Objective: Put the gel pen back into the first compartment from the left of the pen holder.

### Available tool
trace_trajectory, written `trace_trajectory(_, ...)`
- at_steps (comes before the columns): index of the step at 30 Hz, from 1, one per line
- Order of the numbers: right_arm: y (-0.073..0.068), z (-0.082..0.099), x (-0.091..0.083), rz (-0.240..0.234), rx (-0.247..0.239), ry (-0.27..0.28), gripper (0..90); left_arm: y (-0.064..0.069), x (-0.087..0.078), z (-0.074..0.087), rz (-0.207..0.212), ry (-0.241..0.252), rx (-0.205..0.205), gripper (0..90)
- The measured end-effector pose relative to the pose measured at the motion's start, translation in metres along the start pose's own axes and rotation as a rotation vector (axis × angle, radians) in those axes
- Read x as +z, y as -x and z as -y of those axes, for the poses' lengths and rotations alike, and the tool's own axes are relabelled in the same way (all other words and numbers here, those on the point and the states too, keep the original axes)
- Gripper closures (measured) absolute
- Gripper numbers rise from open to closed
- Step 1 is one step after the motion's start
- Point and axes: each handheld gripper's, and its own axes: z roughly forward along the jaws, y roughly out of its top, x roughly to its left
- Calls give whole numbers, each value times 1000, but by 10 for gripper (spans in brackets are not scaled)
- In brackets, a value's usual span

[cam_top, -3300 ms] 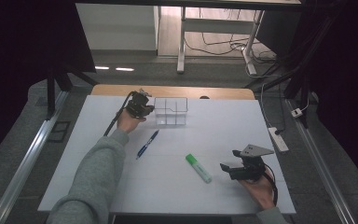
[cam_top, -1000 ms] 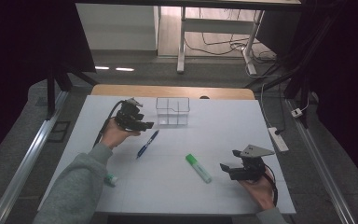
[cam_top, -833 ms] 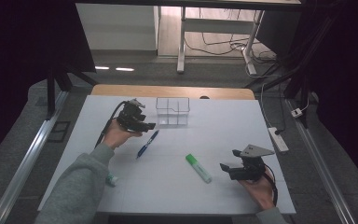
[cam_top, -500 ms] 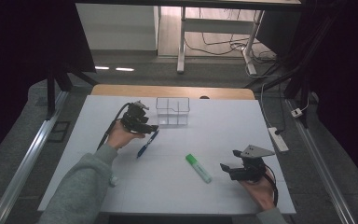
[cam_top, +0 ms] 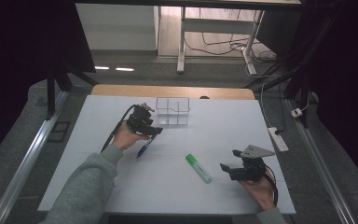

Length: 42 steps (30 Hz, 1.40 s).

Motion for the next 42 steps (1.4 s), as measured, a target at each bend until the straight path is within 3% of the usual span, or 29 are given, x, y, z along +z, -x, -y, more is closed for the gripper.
trace_trajectory(18, 0, 1, 2, -3, -2, -8, 216, -1, 34, 2, -15, -63, -17, 385)
trace_trajectory(35, 0, 1, 0, 8, 0, 1, 217, -3, 48, 9, -62, -135, -17, 536)
trace_trajectory(42, 0, 1, 0, 6, -3, -6, 217, -2, 48, 9, -85, -140, -16, 598)
